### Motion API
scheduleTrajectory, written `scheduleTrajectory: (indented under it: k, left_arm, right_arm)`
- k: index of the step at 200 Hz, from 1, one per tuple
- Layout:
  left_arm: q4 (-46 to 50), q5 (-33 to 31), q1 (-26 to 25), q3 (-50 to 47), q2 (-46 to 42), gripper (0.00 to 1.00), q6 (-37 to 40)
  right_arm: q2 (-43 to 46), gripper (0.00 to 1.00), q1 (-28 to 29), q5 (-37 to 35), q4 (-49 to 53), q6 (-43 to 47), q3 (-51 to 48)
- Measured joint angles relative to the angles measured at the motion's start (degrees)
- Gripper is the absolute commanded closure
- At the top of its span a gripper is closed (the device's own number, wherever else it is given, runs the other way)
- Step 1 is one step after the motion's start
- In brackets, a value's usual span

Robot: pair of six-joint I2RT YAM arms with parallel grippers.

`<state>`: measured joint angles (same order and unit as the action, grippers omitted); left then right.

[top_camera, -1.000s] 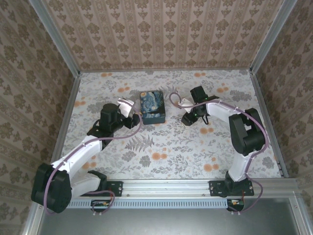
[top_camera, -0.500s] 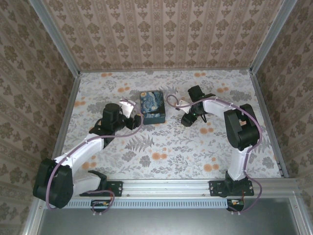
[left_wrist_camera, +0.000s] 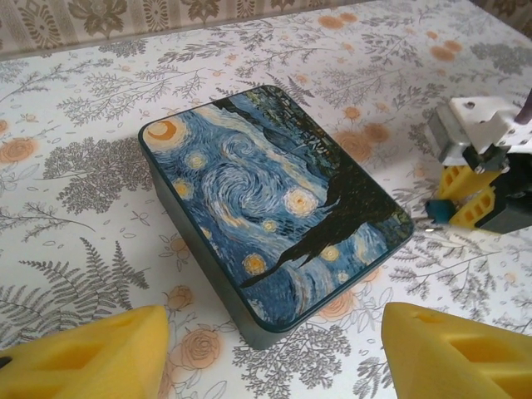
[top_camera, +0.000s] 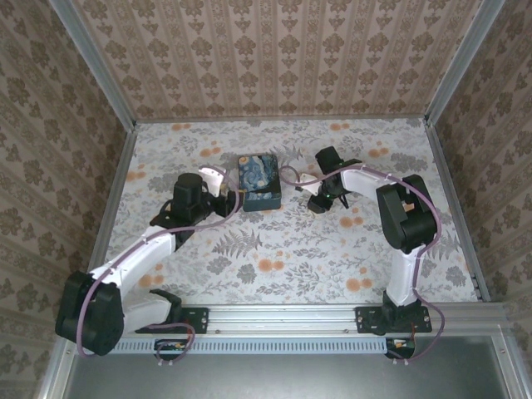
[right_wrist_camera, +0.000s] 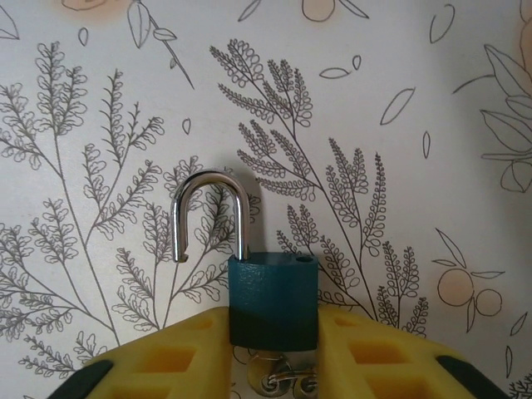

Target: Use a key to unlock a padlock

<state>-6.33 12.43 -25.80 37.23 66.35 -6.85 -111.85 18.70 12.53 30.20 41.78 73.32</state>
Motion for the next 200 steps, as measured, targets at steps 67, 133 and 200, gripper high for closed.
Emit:
scheduleTrajectory:
  k: [67,133,200]
  left_arm:
    - [1.2,2.75,0.0,3.56,-1.86,0.27,-10.54]
    - [0.87,9.35,-0.17,6.49,1.55,0.27,-21.14]
    - [1.79,17.88,-1.81,13.9,10.34,0.27,-30.97]
  right_arm:
    - [9.62,0.9,0.0,3.63,-3.98,-5.84,-9.03]
    - [30.34,0.94,3.69,10.54,-17.03,-18.16,-18.64]
    - [32.89,0.9,10.45,10.69,-20.96,-21.94,-17.31]
